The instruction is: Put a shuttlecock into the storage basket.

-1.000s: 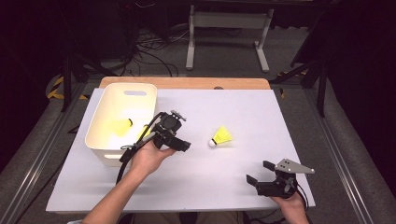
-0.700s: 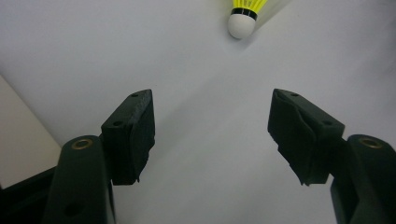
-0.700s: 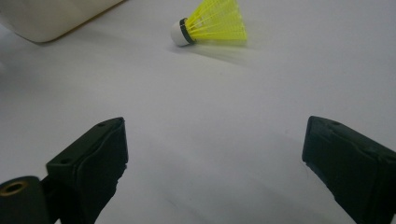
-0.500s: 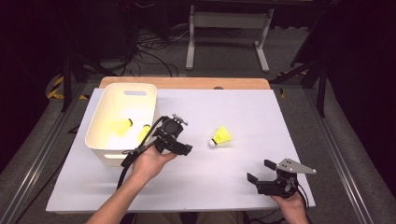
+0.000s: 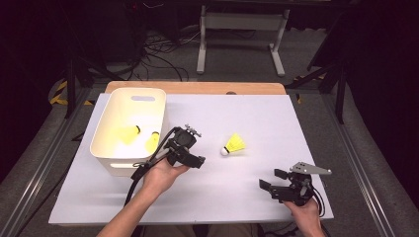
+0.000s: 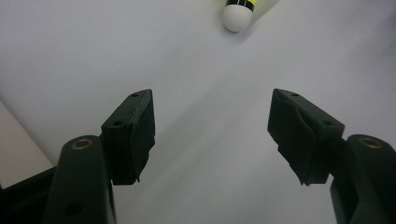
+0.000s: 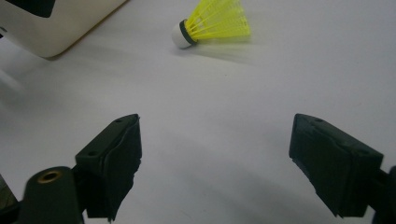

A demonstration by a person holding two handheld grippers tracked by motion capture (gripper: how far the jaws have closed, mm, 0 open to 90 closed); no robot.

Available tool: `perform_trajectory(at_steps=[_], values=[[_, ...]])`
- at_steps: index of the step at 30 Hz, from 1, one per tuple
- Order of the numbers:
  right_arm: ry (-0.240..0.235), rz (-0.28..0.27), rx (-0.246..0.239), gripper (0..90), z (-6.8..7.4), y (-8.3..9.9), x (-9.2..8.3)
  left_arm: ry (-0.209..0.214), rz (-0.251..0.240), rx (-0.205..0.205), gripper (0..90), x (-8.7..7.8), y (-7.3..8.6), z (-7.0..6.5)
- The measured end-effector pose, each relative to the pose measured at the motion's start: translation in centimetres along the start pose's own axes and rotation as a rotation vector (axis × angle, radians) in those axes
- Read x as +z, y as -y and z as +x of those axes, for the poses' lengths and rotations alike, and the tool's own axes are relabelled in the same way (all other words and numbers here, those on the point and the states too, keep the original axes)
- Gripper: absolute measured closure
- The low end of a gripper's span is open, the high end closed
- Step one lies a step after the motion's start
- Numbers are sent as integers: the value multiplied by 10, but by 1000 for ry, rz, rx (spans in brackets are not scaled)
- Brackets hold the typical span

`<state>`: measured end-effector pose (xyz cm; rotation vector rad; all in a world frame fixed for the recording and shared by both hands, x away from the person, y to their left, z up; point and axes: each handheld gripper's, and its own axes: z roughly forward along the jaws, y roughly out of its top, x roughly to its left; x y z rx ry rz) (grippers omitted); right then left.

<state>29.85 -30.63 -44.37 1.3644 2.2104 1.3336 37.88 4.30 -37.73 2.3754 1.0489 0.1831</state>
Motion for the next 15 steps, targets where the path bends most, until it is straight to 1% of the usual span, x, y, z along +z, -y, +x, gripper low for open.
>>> perform_trajectory(at_steps=[2,6,8,11,13,15], values=[[-3,10,1,220,0,-3,1,-3,-5,-5,328,1,1,-1],[11,36,-26,246,1,-9,3,-1,-15,-15,330,4,2,-2],[4,49,-35,270,1,-13,5,-3,-13,-14,330,6,2,-2],[3,67,-42,310,0,-19,9,-3,-14,-15,331,9,1,-2],[10,73,-50,343,0,-24,13,1,-16,-16,331,11,2,-1],[18,80,-52,355,1,-32,18,-2,-18,-14,331,12,1,-1]])
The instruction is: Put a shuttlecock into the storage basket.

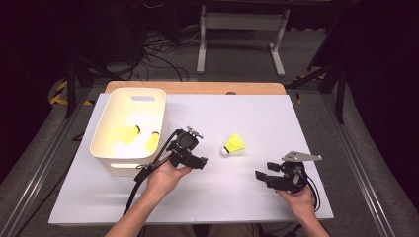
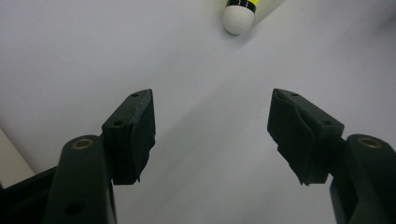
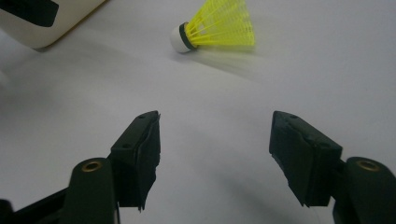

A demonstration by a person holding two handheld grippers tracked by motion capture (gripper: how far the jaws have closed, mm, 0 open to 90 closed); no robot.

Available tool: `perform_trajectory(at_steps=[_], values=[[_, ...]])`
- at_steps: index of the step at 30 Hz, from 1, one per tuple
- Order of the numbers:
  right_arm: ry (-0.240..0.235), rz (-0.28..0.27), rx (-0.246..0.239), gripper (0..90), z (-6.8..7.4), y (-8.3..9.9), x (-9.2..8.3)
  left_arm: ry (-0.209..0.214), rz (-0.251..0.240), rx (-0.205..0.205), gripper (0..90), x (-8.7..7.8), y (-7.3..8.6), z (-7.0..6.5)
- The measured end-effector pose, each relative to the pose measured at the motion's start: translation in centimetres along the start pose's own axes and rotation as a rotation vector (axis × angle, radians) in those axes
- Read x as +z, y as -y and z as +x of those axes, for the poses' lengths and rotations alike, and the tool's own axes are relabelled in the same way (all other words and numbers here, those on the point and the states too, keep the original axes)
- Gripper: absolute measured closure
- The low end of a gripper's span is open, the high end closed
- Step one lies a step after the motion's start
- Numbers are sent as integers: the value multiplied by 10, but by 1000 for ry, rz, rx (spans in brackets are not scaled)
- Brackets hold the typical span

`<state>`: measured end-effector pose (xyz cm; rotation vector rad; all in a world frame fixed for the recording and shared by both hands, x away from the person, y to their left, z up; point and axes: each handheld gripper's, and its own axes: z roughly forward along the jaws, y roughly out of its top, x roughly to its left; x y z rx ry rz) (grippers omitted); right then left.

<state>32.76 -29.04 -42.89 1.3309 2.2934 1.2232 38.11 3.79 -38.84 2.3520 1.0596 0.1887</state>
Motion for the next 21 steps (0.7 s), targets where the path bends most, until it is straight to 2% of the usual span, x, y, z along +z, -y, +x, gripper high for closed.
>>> perform_trajectory(at_steps=[3,9,13,21], values=[[-1,5,7,365,0,-6,3,1,-4,-4,331,1,0,1],[12,4,-13,403,2,-26,14,-4,2,-1,331,5,1,1],[22,11,-15,428,2,-36,22,12,2,1,337,6,1,2],[40,25,-20,445,0,-49,29,1,1,7,338,8,1,1]])
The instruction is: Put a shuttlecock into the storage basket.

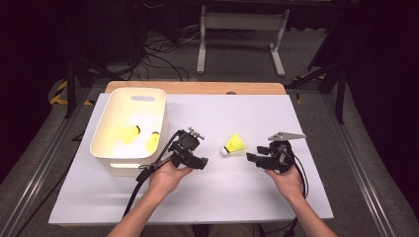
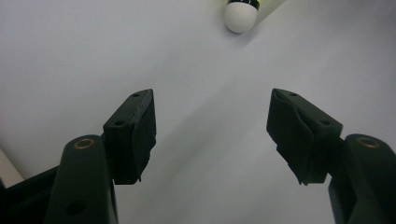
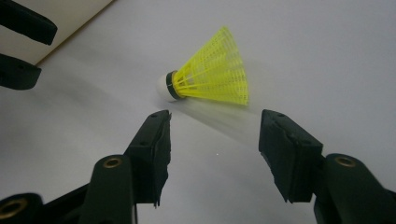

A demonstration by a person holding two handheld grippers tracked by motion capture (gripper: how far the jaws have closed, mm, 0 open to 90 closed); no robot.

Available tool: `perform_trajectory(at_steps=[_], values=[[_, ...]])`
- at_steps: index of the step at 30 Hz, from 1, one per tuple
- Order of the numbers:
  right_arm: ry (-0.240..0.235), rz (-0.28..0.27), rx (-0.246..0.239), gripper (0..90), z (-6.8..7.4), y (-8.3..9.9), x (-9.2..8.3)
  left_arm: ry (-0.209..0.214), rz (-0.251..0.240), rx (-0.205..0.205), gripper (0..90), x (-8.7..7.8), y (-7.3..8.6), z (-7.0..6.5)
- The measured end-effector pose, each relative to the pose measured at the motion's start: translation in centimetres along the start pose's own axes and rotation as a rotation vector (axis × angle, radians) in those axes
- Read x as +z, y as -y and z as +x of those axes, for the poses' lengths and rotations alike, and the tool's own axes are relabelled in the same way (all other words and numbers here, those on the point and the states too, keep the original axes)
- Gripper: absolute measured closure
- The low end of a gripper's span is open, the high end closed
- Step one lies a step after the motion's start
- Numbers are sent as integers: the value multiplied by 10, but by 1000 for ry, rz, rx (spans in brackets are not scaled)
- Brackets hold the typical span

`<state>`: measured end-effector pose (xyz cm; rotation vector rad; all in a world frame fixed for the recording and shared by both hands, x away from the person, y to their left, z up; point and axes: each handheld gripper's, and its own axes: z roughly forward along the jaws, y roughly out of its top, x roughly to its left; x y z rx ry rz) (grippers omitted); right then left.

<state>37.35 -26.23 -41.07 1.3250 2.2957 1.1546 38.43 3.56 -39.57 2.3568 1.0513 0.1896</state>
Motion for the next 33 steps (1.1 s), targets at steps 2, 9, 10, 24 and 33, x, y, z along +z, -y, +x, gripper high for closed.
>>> perform_trajectory(at_steps=[2,9,10,24,33], values=[[1,5,1,449,0,-4,3,0,-1,-2,338,0,0,1],[6,13,3,462,-1,-16,10,-7,3,0,337,1,0,1],[7,12,5,462,-2,-17,11,-10,4,1,337,1,0,2],[5,38,12,493,-1,-35,27,-21,0,7,331,0,0,2],[19,54,16,502,-2,-47,37,-25,-5,8,322,-2,0,2]])
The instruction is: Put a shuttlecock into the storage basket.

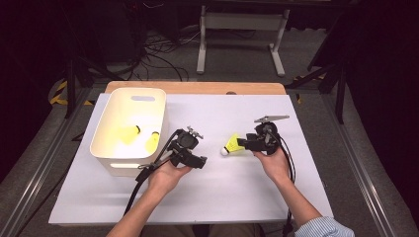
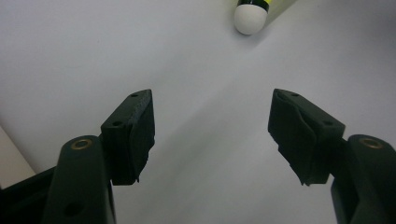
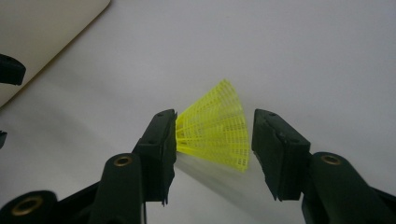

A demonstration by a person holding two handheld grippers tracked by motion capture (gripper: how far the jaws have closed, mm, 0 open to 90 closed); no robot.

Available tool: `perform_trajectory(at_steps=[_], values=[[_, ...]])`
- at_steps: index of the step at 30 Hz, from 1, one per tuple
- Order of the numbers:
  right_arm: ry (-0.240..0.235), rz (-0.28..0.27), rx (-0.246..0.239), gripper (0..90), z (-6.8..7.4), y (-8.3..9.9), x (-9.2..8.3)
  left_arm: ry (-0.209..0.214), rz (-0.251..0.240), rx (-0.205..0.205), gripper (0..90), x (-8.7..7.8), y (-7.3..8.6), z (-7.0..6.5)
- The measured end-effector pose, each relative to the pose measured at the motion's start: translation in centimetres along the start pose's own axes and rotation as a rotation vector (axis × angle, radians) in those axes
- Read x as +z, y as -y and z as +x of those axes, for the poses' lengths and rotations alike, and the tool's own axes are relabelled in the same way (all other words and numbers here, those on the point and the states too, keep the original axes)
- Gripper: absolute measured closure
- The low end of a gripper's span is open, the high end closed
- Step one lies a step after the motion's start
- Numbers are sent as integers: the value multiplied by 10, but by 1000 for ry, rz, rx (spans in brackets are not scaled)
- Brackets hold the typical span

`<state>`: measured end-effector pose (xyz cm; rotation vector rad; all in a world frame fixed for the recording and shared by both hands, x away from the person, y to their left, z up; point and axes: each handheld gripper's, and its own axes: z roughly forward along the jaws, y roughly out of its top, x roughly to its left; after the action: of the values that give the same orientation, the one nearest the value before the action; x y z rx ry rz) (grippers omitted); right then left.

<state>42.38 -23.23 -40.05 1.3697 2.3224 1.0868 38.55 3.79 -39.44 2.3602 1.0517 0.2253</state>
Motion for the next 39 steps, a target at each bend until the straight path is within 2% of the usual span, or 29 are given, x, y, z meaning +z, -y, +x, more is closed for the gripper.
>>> perform_trajectory(at_steps=[7,18,26,36,39], values=[[-5,20,19,535,-1,-7,9,-3,3,2,319,-1,0,1],[-15,63,24,653,-1,-11,23,-8,2,-1,316,-2,0,1],[-37,73,12,746,0,-10,26,-13,-12,5,321,-3,1,0],[-57,88,2,873,-3,-7,23,-21,4,14,319,-4,2,0],[-61,89,-7,887,-3,-6,23,-25,8,18,315,-3,1,-1]])
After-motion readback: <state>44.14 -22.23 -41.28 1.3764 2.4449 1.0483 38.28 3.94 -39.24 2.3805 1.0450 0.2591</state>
